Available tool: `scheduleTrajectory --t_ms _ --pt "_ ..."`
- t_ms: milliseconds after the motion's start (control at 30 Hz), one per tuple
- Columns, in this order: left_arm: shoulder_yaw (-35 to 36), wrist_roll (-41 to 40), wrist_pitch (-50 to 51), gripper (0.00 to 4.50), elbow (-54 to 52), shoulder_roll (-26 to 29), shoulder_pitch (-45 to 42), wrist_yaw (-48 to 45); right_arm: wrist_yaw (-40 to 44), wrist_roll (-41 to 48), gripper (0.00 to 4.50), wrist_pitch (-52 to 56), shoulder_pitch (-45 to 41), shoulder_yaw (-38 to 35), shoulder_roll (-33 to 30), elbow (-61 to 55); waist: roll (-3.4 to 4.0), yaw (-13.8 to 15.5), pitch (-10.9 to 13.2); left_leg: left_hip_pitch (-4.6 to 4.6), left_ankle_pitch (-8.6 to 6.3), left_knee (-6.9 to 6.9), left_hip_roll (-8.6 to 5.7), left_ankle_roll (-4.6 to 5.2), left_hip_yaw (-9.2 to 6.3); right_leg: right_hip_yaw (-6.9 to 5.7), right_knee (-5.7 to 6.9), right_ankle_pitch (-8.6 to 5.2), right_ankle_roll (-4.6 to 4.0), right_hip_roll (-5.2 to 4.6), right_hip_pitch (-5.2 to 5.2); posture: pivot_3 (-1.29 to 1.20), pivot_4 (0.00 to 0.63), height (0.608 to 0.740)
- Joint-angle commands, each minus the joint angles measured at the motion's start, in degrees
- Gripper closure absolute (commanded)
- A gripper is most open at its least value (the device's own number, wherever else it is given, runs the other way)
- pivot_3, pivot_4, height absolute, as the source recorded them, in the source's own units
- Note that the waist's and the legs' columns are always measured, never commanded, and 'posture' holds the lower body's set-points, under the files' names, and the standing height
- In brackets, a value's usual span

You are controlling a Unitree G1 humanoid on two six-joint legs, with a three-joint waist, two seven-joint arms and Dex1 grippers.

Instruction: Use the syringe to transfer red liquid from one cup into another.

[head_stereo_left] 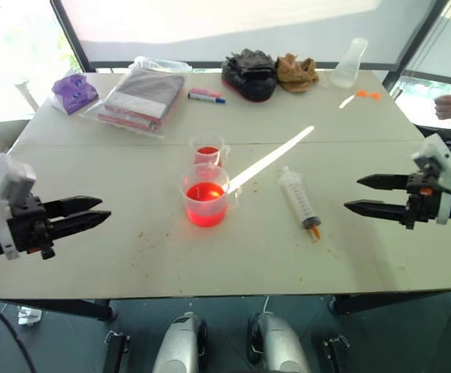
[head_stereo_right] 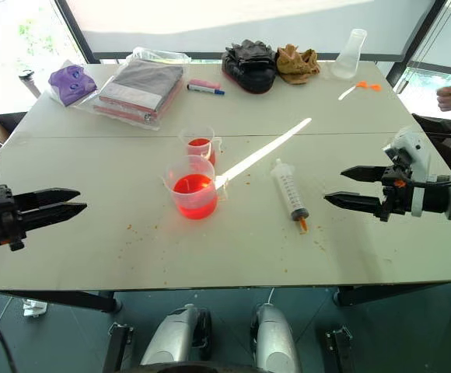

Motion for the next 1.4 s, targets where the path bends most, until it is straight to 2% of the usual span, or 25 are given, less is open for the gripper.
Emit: scheduleTrajectory --t_ms 33,333,800,967,1133,1300,1400 --pt "-1.2 1.2 -1.5 2.57 0.8 -0.4 -1.9 -0.2 -1.0 -0.1 0.05 -0.1 -1.1 -0.1 0.7 -0.6 0.0 0.0 0.0 -0.02 0.0 0.0 0.0 0.0 0.0 0.0 0.0 0.0 0.0 0.0 -0.01 0.0 0.15 0.74" --pt "-6.1 3.1 -3.3 2.57 1.4 -4.1 -6.3 1.5 -5.4 0.8 0.05 4.1 -2.0 0.9 2.7 -3.4 -0.01 0.1 0.0 -0.42 0.11 0.04 -0.03 0.17 0.1 0.05 0.08 0.15 -0.18 0.11 -0.19 0.0 0.15 0.74" --pt "-7.0 3.6 -3.2 2.57 0.5 -6.4 -6.6 2.0 -6.1 0.1 0.05 6.2 -4.4 3.1 2.0 -2.8 -0.01 0.1 0.0 -0.47 0.13 0.08 -0.01 0.19 0.18 0.11 0.15 0.15 -0.16 0.17 -0.28 0.0 0.15 0.74" --pt "-10.5 5.7 -5.3 2.57 3.4 -6.2 -9.5 0.1 -8.0 -3.7 0.05 13.5 -14.0 13.1 0.6 -1.0 -0.01 0.0 0.0 -0.47 0.13 0.14 -0.01 0.19 0.24 0.18 0.26 0.16 -0.16 0.18 -0.34 0.0 0.15 0.74" --pt "-18.7 5.4 -6.0 2.57 8.8 -5.6 -20.6 -6.1 -7.9 -6.4 0.05 27.9 -34.3 27.0 5.8 8.4 -0.03 -0.1 0.0 -0.53 0.15 0.23 0.02 0.19 0.4 0.33 0.41 0.21 -0.25 0.22 -0.58 0.0 0.15 0.74" --pt "-27.5 8.0 -7.8 2.57 11.0 -7.8 -30.0 -10.3 -6.5 -11.8 0.05 29.1 -45.9 37.1 12.7 20.7 -0.07 0.0 0.0 -0.65 0.15 0.23 -0.04 0.22 0.58 0.37 0.41 0.35 -0.01 0.26 -0.66 0.0 0.15 0.74" --pt "-30.1 8.9 -8.9 2.57 10.9 -10.8 -33.5 -9.6 -4.7 -15.9 0.05 26.7 -49.5 42.7 15.6 27.1 -0.08 0.1 0.0 -0.69 0.16 0.23 -0.06 0.23 0.7 0.36 0.4 0.36 0.02 0.26 -0.66 0.0 0.15 0.74"
